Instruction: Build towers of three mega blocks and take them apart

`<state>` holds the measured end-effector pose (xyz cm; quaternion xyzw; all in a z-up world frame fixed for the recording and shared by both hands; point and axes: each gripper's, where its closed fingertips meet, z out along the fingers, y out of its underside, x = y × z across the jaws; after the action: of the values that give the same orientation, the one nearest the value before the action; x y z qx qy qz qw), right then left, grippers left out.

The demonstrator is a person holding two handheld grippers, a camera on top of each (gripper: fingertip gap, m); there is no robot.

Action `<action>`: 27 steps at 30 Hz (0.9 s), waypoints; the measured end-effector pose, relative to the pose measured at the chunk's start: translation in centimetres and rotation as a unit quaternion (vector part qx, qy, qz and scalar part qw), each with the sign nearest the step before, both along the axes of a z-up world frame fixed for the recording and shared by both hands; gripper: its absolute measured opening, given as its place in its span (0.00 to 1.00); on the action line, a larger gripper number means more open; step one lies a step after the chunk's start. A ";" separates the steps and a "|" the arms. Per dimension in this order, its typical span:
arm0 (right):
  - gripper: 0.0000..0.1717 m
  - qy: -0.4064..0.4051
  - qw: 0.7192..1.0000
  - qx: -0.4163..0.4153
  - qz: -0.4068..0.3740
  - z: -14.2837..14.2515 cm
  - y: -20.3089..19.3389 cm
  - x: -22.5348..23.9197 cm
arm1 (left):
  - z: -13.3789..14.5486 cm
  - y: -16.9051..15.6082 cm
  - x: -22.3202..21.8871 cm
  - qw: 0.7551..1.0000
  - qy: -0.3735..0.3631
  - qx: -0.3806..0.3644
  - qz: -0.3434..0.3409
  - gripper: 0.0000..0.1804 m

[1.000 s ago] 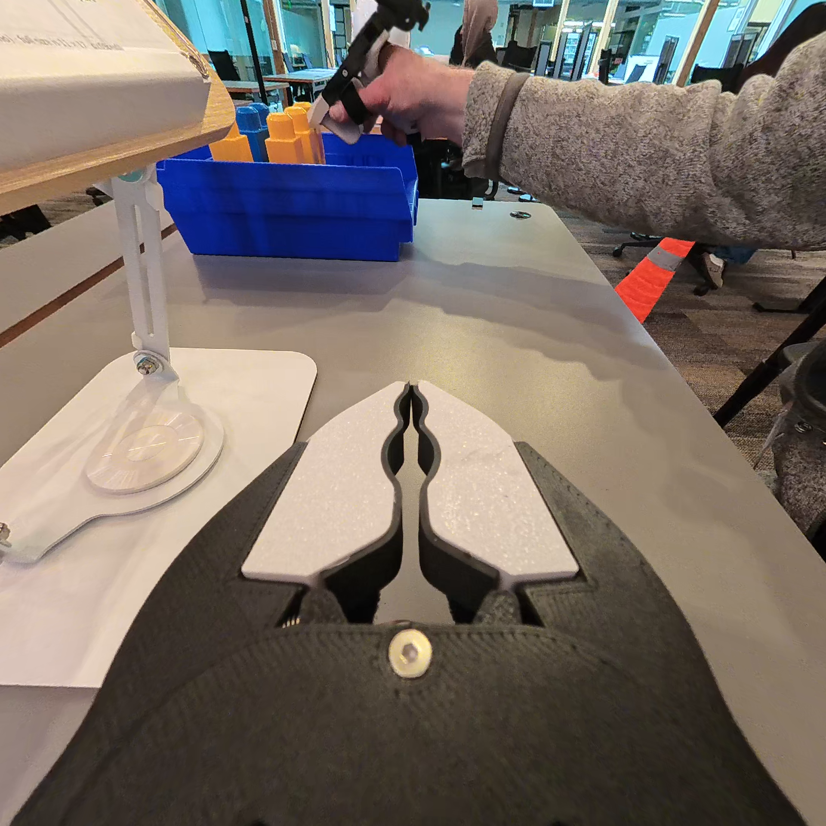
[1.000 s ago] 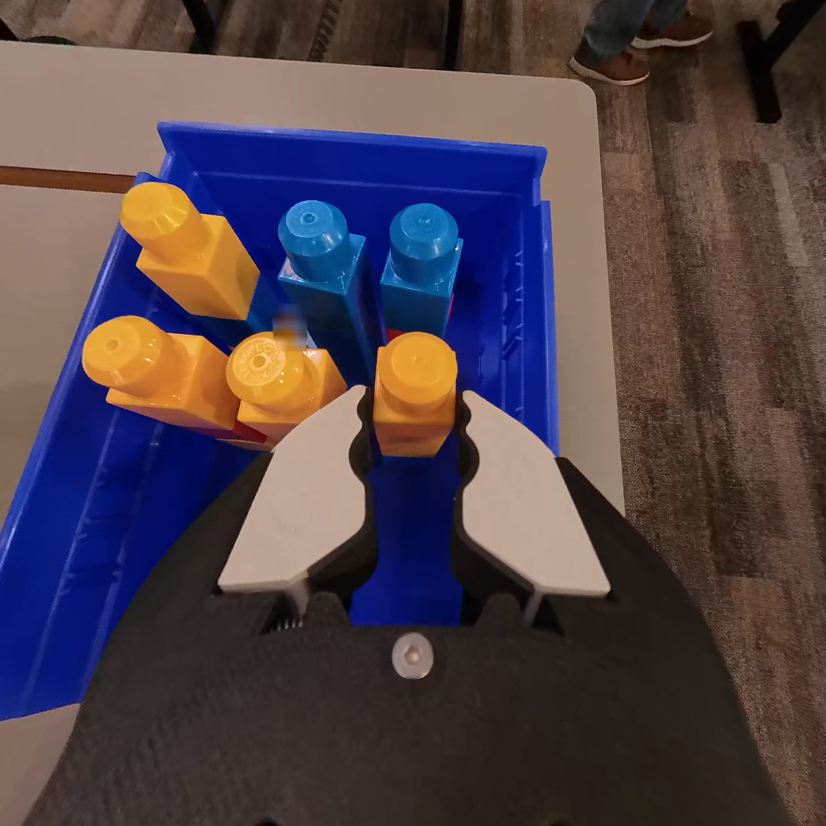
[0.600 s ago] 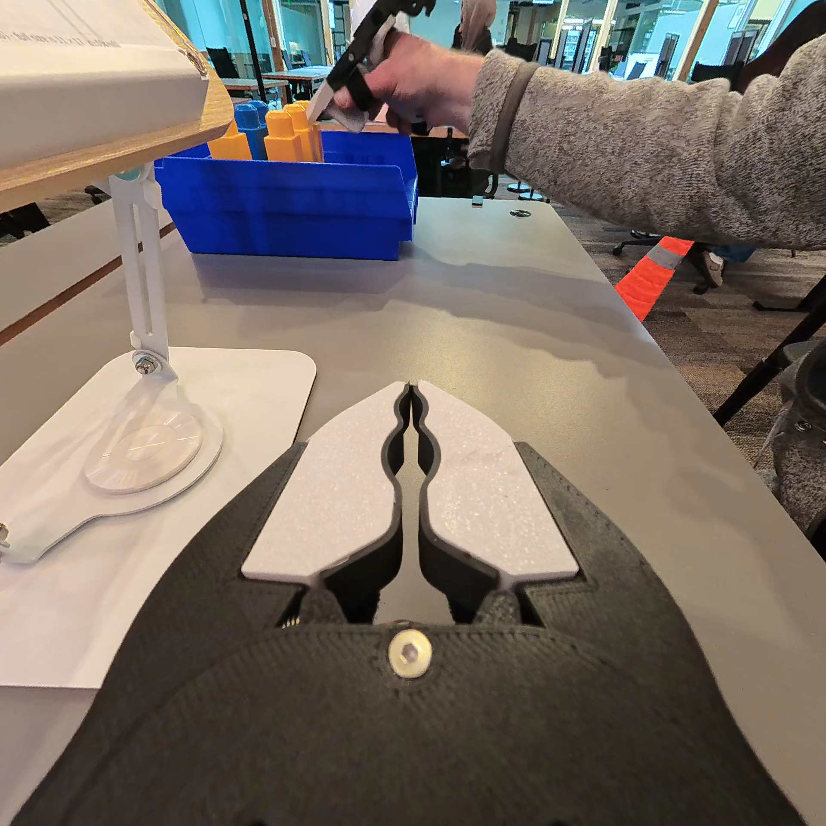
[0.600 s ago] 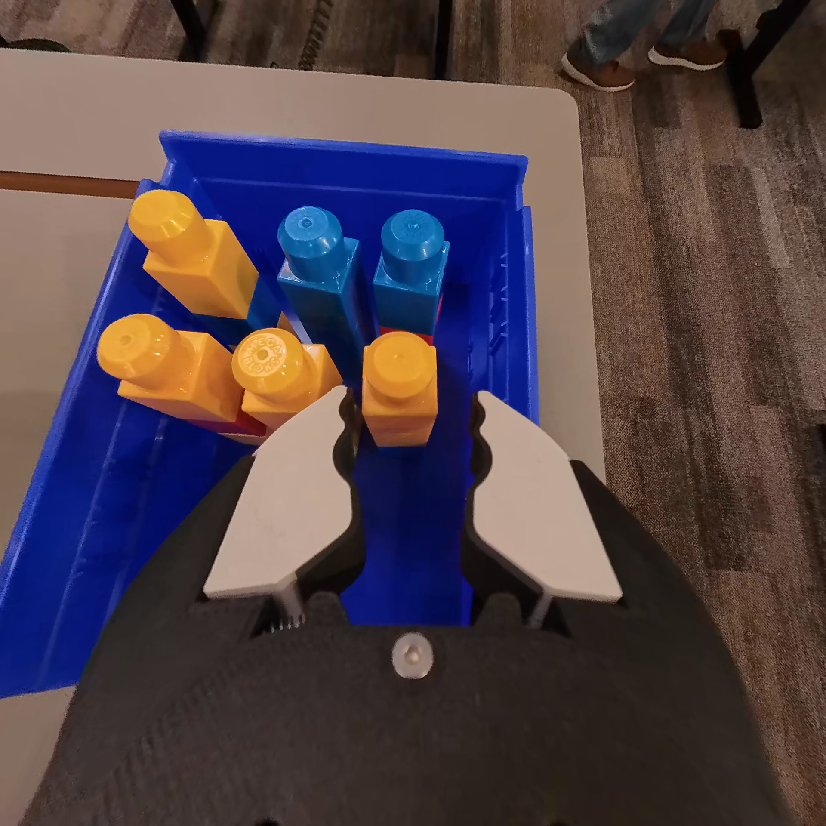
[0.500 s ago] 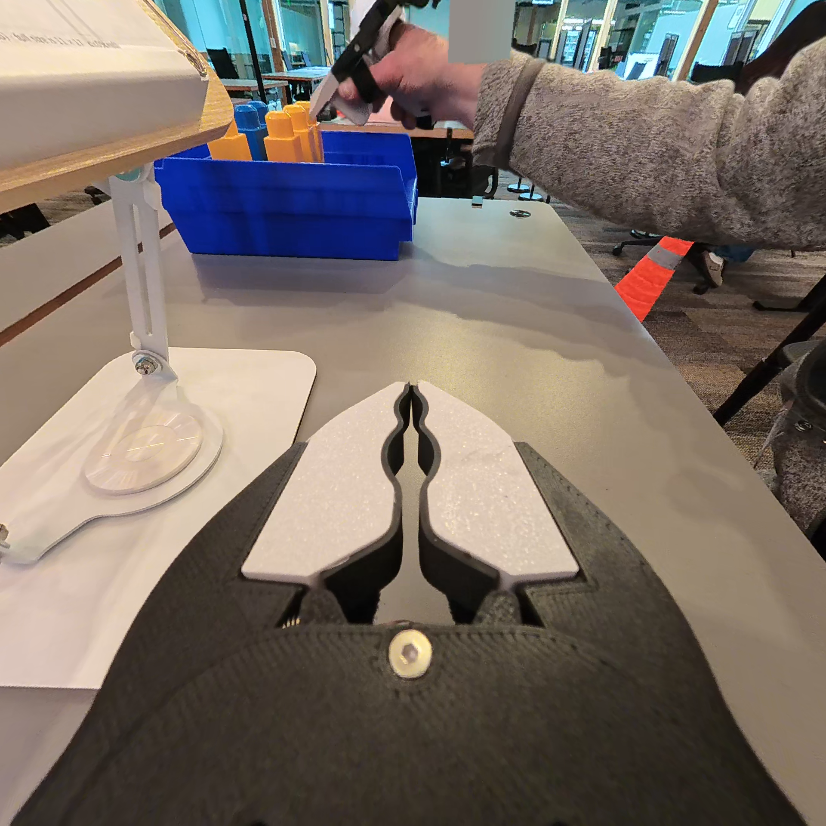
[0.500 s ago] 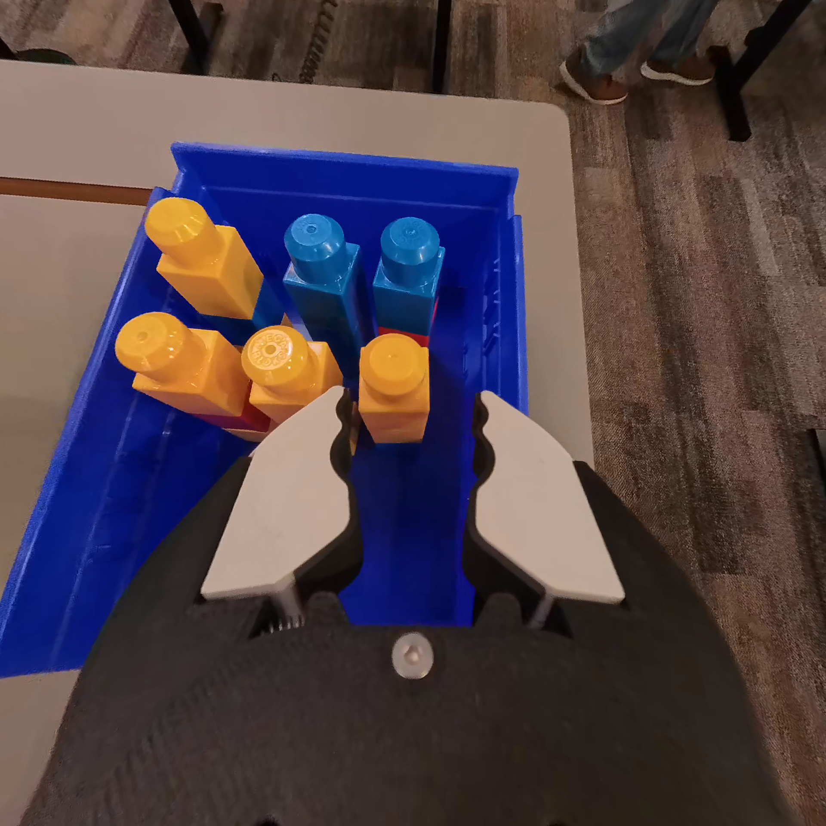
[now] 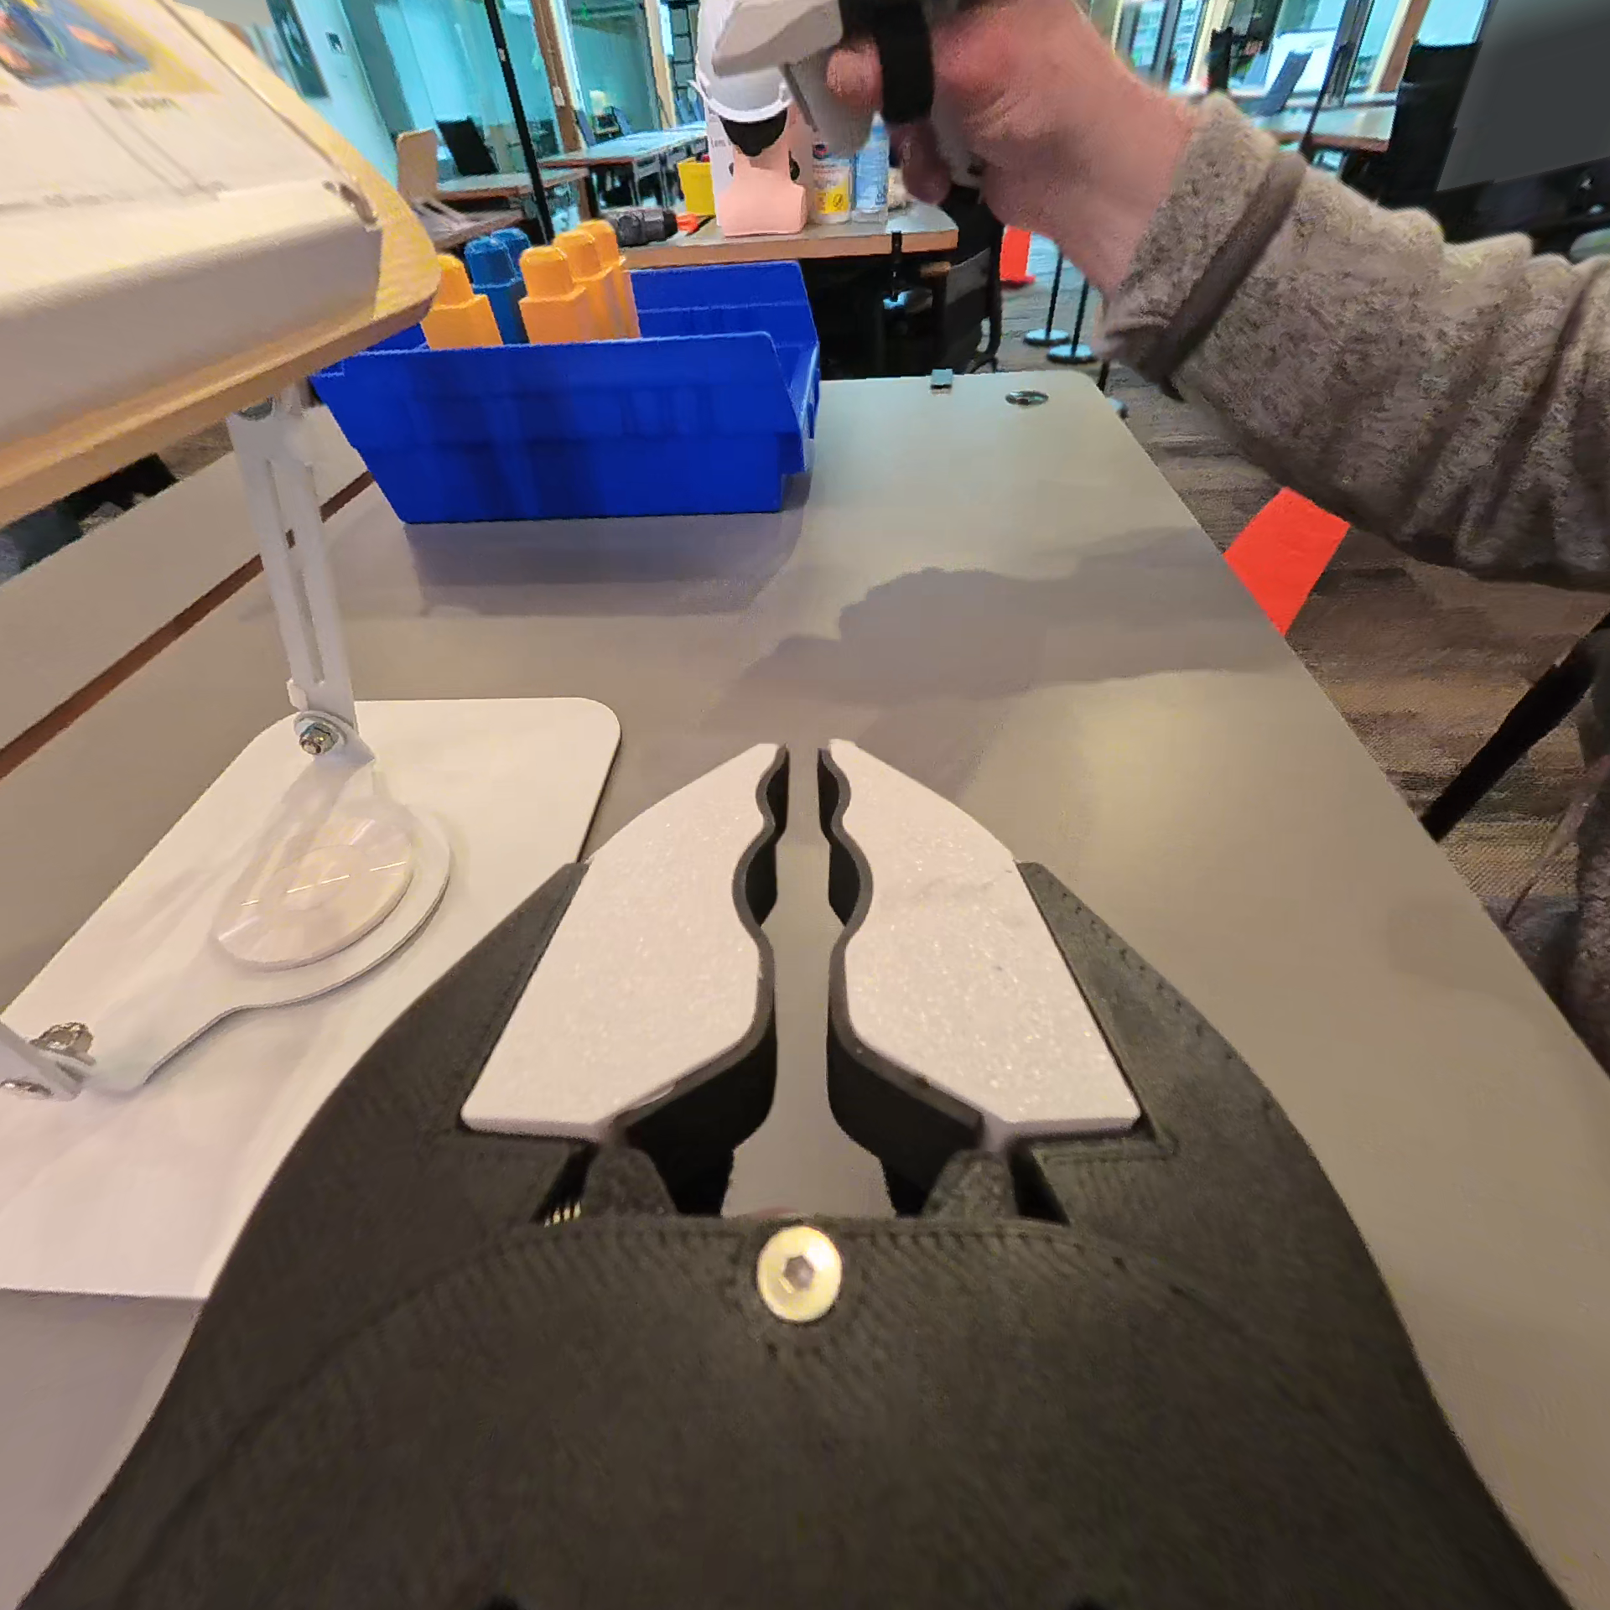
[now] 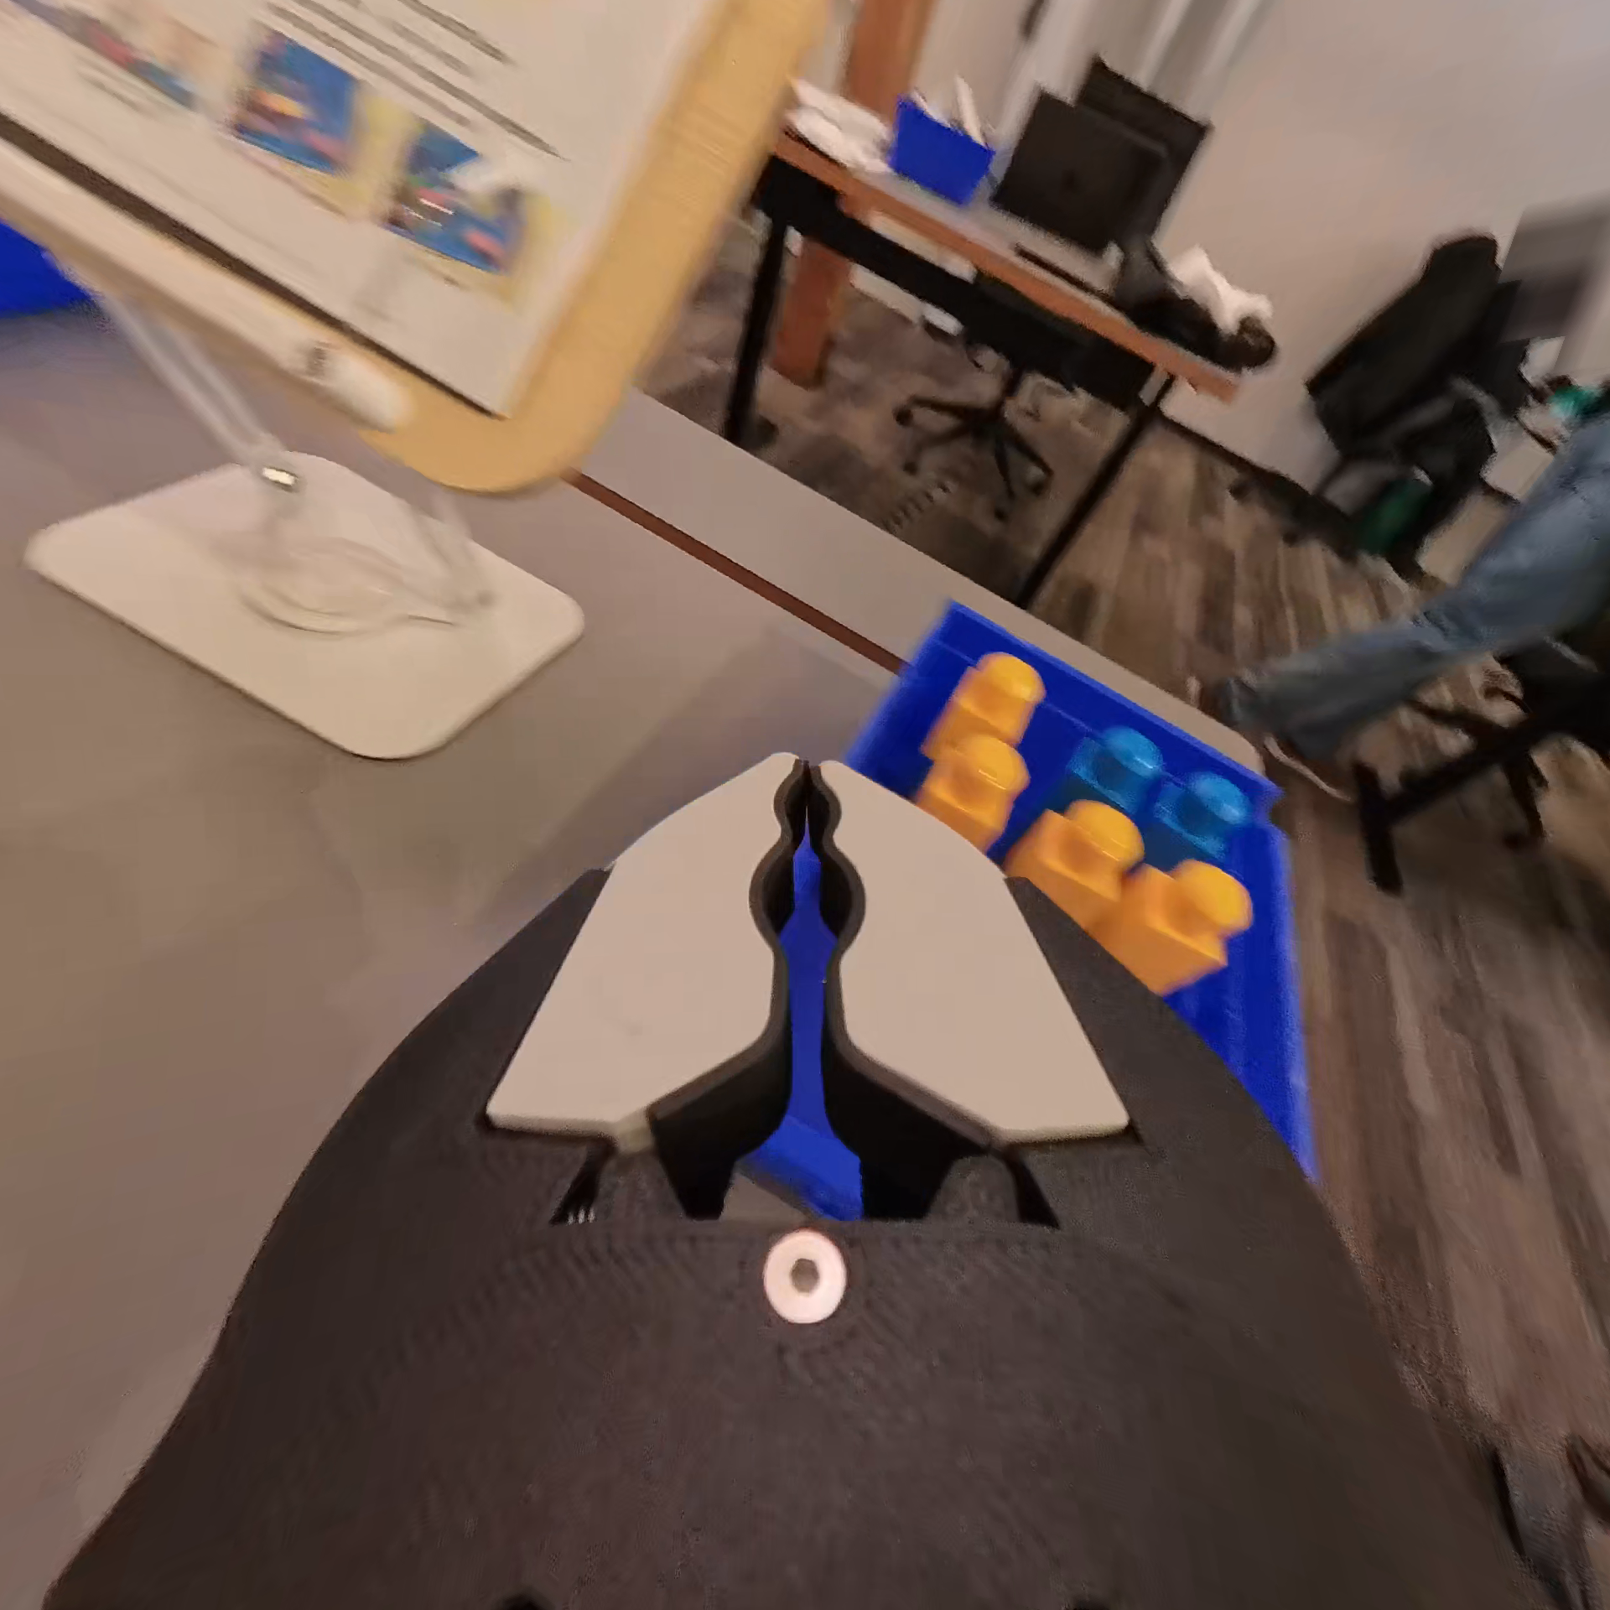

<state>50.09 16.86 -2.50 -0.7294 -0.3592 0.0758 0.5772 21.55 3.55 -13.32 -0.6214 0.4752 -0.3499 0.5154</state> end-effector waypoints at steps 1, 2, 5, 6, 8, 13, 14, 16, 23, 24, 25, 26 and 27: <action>0.00 0.005 1.000 0.003 0.022 -0.3 -1.0 -1.8 | 0.2 -0.2 -0.1 1.000 0.003 0.005 0.004 0.04; 0.00 0.011 0.999 0.005 0.043 -0.7 -2.0 -3.6 | 0.4 -0.3 -0.2 1.000 0.006 0.012 0.012 0.04; 0.00 0.043 0.993 0.014 0.109 -2.0 -4.6 -9.0 | 1.4 -1.0 -1.0 0.999 0.008 0.026 0.028 0.00; 0.00 0.045 0.991 0.014 0.124 -2.6 -5.2 -10.5 | 1.9 -1.2 -1.5 0.999 0.007 0.037 0.039 0.00; 0.00 0.042 0.988 0.018 0.146 -4.1 -5.6 -13.1 | 3.4 -1.3 -3.4 0.995 0.010 0.063 0.075 0.01; 0.00 0.039 0.980 -0.034 0.191 -8.6 -5.4 -17.3 | 7.9 0.9 -14.5 0.955 0.104 0.151 0.234 0.07; 0.00 0.020 0.981 -0.027 0.190 -9.0 -5.3 -17.5 | 8.5 2.0 -17.7 0.938 0.135 0.162 0.273 0.08; 0.00 0.002 0.981 -0.018 0.191 -9.3 -5.1 -17.5 | 9.5 4.4 -23.7 0.915 0.172 0.162 0.326 0.10; 0.00 0.010 0.978 -0.057 0.202 -11.8 -4.7 -17.5 | 4.1 14.9 -37.2 0.885 0.320 0.080 0.329 0.19; 0.00 0.007 0.977 -0.061 0.203 -12.1 -4.6 -17.5 | 2.5 16.0 -37.9 0.883 0.345 0.068 0.310 0.19; 0.00 0.001 0.977 -0.065 0.204 -12.5 -4.6 -17.4 | 1.0 17.1 -38.8 0.873 0.378 0.059 0.303 0.20; 0.00 -0.007 0.977 -0.067 0.203 -12.9 -4.5 -17.4 | -0.3 18.0 -39.5 0.862 0.409 0.051 0.293 0.22; 0.00 -0.013 0.977 -0.070 0.202 -13.2 -4.4 -17.3 | -1.5 18.5 -39.8 0.857 0.433 0.046 0.275 0.22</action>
<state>32.81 12.43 -15.74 -0.6816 -0.5000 0.2068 0.4926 -18.20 22.07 -14.87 -0.7911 0.4759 0.1324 0.3607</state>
